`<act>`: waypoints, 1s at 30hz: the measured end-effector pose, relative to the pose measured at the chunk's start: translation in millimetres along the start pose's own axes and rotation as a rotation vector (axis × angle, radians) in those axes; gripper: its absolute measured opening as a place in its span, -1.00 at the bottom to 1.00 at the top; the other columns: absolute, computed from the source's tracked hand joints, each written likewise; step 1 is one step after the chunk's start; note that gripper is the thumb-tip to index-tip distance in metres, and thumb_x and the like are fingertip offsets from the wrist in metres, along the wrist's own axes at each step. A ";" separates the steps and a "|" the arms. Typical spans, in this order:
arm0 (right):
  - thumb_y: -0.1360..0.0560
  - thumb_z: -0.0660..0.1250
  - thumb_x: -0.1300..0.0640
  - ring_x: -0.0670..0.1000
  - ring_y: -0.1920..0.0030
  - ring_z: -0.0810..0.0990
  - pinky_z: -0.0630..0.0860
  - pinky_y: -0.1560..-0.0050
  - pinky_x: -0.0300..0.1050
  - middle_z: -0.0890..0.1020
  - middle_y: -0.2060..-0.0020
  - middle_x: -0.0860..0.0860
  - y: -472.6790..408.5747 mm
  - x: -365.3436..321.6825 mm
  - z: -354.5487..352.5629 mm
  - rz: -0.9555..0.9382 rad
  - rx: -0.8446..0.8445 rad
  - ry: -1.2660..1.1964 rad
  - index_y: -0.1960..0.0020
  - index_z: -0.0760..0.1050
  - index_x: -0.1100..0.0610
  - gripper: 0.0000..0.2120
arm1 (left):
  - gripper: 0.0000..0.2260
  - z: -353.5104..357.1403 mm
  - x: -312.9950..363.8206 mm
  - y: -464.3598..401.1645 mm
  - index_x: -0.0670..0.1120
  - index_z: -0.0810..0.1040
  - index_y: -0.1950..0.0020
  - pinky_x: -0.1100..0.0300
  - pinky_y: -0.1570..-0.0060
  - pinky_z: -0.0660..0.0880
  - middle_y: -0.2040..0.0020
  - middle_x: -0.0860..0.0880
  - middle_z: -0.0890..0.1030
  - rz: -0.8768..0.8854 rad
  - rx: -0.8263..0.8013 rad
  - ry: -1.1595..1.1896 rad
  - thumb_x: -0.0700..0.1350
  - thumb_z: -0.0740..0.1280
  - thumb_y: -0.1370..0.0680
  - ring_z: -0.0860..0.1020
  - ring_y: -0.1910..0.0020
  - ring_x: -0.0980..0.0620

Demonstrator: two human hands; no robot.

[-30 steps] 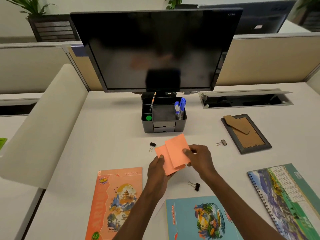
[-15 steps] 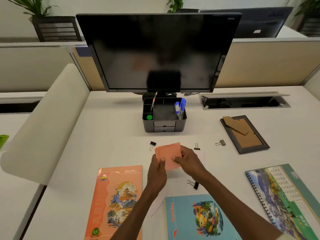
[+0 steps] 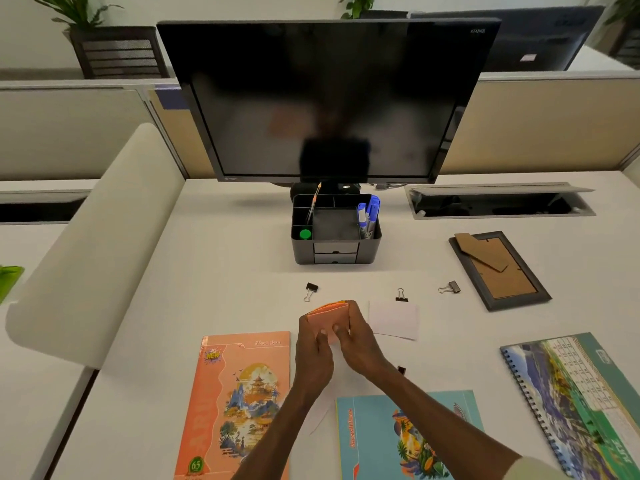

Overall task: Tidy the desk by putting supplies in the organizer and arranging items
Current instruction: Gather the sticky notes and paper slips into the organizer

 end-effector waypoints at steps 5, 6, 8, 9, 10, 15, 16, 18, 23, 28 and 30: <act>-0.62 0.17 0.26 -0.15 -0.02 0.57 0.51 0.03 -0.41 0.53 -0.04 -0.08 0.2 -2.0 -1.9 -0.036 0.052 -0.044 -0.24 0.28 0.11 -0.78 | -0.82 -4.5 9.9 -1.0 -0.03 0.30 -0.24 0.61 0.09 0.37 -0.12 0.03 0.47 0.074 0.067 0.018 -0.22 0.11 -0.66 0.48 -0.02 0.12; -0.61 0.20 0.24 -0.15 -0.01 0.57 0.52 0.03 -0.40 0.53 -0.03 -0.11 0.8 -3.6 -3.4 -0.047 0.062 -0.047 -0.24 0.27 0.07 -0.76 | -0.81 -5.7 10.3 -1.8 -0.03 0.30 -0.25 0.62 0.08 0.36 -0.13 0.04 0.46 0.075 0.077 0.024 -0.22 0.12 -0.66 0.47 -0.04 0.11; -0.59 0.26 0.22 -0.16 0.00 0.57 0.51 0.05 -0.42 0.51 0.01 -0.21 2.4 -6.1 -6.5 -0.050 0.072 -0.041 -0.22 0.25 0.01 -0.71 | -0.77 -7.0 7.7 -2.9 -0.08 0.32 -0.31 0.64 0.06 0.35 -0.17 0.04 0.45 0.066 0.082 0.045 -0.21 0.14 -0.66 0.46 -0.10 0.08; -0.58 0.27 0.22 -0.17 0.01 0.56 0.51 0.07 -0.43 0.49 0.01 -0.24 3.4 -6.7 -7.6 -0.048 0.077 -0.035 -0.20 0.25 0.00 -0.71 | -0.75 -7.2 6.2 -3.1 -0.11 0.31 -0.33 0.64 0.06 0.35 -0.18 0.03 0.45 0.065 0.082 0.053 -0.22 0.14 -0.65 0.46 -0.11 0.07; -0.58 0.28 0.22 -0.19 0.02 0.56 0.51 0.08 -0.44 0.48 0.01 -0.25 4.1 -7.7 -8.4 -0.056 0.078 -0.033 -0.19 0.25 -0.01 -0.71 | -0.75 -7.5 5.1 -2.9 -0.11 0.31 -0.33 0.63 0.07 0.36 -0.19 0.01 0.46 0.066 0.084 0.058 -0.23 0.14 -0.65 0.47 -0.11 0.06; -0.61 0.20 0.25 -0.12 0.03 0.57 0.55 0.05 -0.29 0.57 0.02 0.01 10.1 -17.7 -8.2 -0.180 0.085 -0.030 -0.12 0.30 -0.06 -0.77 | -0.85 -6.4 10.7 1.8 -0.03 0.30 -0.20 0.56 0.06 0.39 -0.07 0.02 0.50 0.142 0.104 0.075 -0.21 0.13 -0.65 0.52 0.00 0.09; -0.62 0.18 0.24 -0.10 0.05 0.57 0.55 0.05 -0.26 0.58 0.03 0.05 11.0 -18.1 -7.9 -0.181 0.090 -0.026 -0.09 0.30 -0.07 -0.79 | -0.87 -5.0 10.4 2.5 -0.02 0.31 -0.18 0.53 0.06 0.40 -0.06 0.00 0.51 0.160 0.108 0.083 -0.16 0.13 -0.64 0.53 0.01 0.07; -0.63 0.16 0.19 -0.05 0.06 0.58 0.57 0.04 -0.17 0.57 0.06 0.03 13.4 -17.0 -6.1 -0.177 0.089 -0.023 -0.07 0.32 -0.04 -0.87 | -0.85 -1.9 6.7 4.6 0.00 0.31 -0.14 0.44 0.03 0.43 -0.04 -0.02 0.53 0.179 0.105 0.097 -0.05 0.09 -0.59 0.54 -0.01 0.02; -0.64 0.16 0.13 -0.06 0.02 0.54 0.54 0.01 -0.25 0.53 0.03 -0.08 16.3 -17.3 -3.8 -0.169 0.073 0.062 -0.10 0.29 -0.09 -0.88 | -0.92 2.3 -6.6 5.8 0.09 0.31 -0.05 0.34 0.02 0.49 0.02 0.10 0.50 0.202 0.096 0.080 -0.04 0.08 -0.59 0.55 0.02 0.00; -0.56 0.28 0.06 -0.05 -0.26 0.46 0.39 -0.30 -0.18 0.51 -0.27 -0.02 25.6 -42.8 -14.5 -0.402 0.118 0.414 -0.37 0.40 0.09 -0.60 | -0.90 3.9 -10.1 5.6 0.10 0.32 -0.05 0.47 -0.03 0.43 0.00 0.14 0.48 0.213 0.098 0.068 -0.10 0.10 -0.59 0.52 0.00 0.13; -0.38 0.50 0.17 0.05 -0.12 0.59 0.52 -0.13 -0.11 0.63 -0.12 0.06 31.3 -53.9 -11.4 -0.611 0.144 0.663 -0.24 0.54 0.14 -0.56 | -0.88 5.1 -13.7 6.3 0.09 0.32 -0.08 0.46 -0.08 0.43 -0.03 0.14 0.47 0.226 0.085 0.060 -0.09 0.10 -0.59 0.49 -0.06 0.22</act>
Point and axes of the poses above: each hand's wrist, its own y-axis away from the middle knuckle, its own z-axis out of the palm, x = y × z, the point moved 8 cm from there along -y, towards the middle knuckle
